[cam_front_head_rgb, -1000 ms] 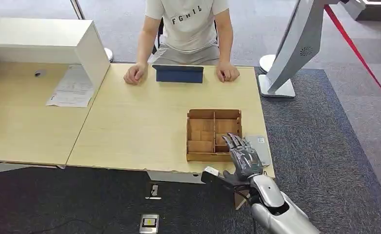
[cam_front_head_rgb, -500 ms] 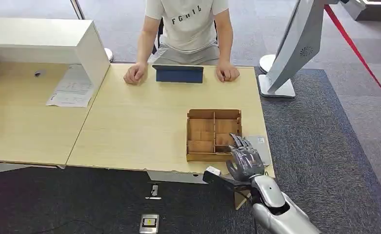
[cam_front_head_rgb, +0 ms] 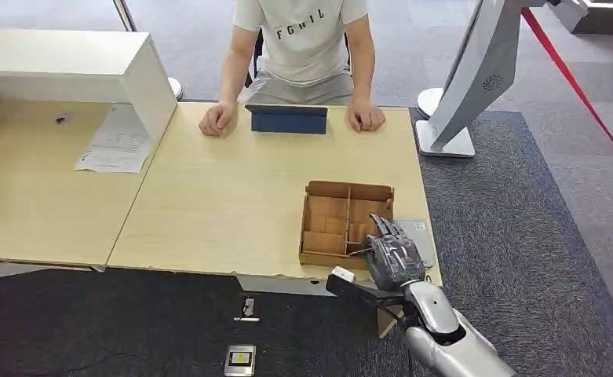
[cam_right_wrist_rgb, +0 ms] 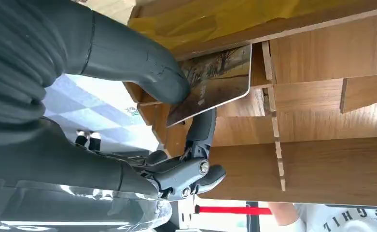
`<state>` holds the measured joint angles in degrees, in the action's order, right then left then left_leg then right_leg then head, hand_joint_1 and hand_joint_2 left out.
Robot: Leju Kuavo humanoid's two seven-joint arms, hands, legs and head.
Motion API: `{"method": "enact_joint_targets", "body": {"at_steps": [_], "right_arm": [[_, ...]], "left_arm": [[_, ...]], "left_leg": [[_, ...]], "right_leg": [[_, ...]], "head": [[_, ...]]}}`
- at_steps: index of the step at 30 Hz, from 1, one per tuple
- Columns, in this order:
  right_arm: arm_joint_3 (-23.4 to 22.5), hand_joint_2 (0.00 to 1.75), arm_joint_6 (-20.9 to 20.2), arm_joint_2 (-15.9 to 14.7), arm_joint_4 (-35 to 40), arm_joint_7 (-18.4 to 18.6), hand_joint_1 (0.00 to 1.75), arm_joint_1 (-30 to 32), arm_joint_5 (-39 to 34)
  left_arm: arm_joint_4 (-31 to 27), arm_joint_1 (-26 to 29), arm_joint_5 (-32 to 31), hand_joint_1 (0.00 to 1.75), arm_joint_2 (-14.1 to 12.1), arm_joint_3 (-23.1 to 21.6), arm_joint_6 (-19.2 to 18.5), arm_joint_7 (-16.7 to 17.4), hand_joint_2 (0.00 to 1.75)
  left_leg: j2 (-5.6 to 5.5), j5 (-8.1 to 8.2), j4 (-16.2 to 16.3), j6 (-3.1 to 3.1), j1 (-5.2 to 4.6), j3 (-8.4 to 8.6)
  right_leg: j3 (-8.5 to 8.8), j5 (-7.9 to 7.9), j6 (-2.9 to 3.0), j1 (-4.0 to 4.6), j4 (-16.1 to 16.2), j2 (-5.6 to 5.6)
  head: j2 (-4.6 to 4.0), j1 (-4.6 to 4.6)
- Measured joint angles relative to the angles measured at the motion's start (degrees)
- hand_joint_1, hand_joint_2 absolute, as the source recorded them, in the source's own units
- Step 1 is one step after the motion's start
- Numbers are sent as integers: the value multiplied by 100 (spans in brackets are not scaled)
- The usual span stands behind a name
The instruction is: Pass the card to the sensor for recognition and then transmit it.
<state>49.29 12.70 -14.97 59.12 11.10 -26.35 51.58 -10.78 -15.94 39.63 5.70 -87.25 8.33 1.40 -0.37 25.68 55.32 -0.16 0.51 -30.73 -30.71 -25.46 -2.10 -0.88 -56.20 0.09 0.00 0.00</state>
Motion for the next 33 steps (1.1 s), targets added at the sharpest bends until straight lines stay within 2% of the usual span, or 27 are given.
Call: {"method": "enact_joint_targets", "body": {"at_steps": [8, 17, 33], "right_arm": [[0, 175, 61, 22, -4, -15, 175, 2, 31], [-13, 175, 398, 17, 206, -52, 175, 4, 153], [-107, 175, 411, 13, 815, -122, 175, -39, 243]], "left_arm": [[0, 2, 0, 0, -7, 0, 22, 31, 0], [0, 3, -35, 0, -7, -2, -63, 31, 0], [0, 8, -15, 0, -9, -4, -96, 39, 0]], "left_leg": [[0, 0, 0, 0, 0, 0], [0, 0, 0, 0, 0, -1], [-1, 0, 0, 0, 0, 0]], "right_leg": [[0, 0, 0, 0, 0, 0], [0, 0, 0, 0, -1, 0], [0, 0, 0, 0, -1, 0]], "head": [[0, 0], [0, 0], [0, 0]]}}
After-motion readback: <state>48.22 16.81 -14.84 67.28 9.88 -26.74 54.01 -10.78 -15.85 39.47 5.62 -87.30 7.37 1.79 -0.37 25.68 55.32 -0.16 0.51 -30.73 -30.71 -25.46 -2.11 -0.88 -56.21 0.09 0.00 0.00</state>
